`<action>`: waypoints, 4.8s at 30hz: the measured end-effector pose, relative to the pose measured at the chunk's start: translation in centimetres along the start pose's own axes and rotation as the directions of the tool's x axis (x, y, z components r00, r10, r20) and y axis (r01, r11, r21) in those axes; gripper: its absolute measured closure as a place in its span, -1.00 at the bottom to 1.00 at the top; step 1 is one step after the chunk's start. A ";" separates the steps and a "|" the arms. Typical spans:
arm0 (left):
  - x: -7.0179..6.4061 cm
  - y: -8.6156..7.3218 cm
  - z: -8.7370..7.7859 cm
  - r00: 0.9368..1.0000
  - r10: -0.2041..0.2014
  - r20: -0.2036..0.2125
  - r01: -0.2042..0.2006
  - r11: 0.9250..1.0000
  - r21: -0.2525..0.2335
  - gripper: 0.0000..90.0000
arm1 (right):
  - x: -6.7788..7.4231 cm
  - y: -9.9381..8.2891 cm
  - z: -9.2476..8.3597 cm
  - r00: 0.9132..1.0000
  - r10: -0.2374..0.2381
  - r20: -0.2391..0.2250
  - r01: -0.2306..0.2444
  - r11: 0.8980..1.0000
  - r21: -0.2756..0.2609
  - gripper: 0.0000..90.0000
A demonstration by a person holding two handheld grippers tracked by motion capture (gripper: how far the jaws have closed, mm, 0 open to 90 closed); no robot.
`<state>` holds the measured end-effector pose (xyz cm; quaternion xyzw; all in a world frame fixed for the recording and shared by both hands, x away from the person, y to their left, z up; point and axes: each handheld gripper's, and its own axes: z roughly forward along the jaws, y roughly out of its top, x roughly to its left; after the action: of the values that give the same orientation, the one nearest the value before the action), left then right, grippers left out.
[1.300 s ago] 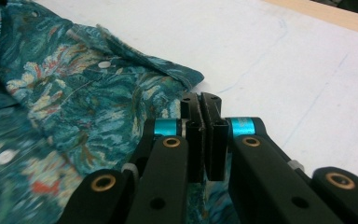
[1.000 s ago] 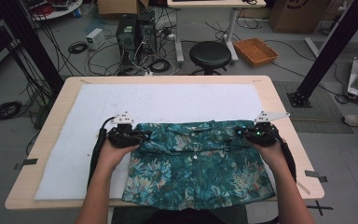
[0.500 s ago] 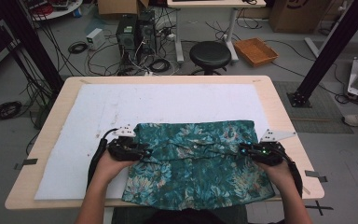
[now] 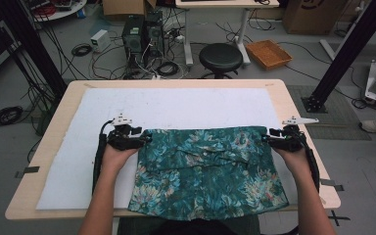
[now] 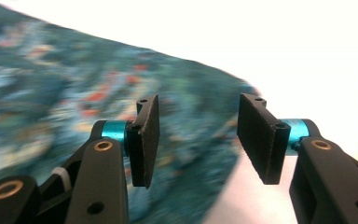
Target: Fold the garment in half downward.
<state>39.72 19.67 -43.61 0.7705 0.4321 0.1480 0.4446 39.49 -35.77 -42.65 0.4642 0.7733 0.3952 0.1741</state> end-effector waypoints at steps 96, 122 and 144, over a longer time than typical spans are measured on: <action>-6.5 4.6 7.0 0.960 0.158 0.231 -0.176 0.983 0.059 0.84 | 8.8 5.2 6.5 0.925 -0.304 -0.228 0.316 0.949 0.017 0.91; -11.1 0.5 2.4 0.921 0.211 0.327 -0.220 0.975 -0.012 0.23 | 11.4 -2.0 -0.6 0.874 -0.370 -0.316 0.344 0.929 -0.135 0.90; -12.0 -0.7 0.9 0.885 0.274 0.377 -0.279 0.959 -0.044 0.78 | 12.2 -2.4 -1.2 0.862 -0.378 -0.336 0.337 0.925 -0.176 0.89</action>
<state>32.94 9.80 -42.80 0.8407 0.2245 0.0555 0.4896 31.18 -26.49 -42.58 0.2208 0.8414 0.4775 0.1238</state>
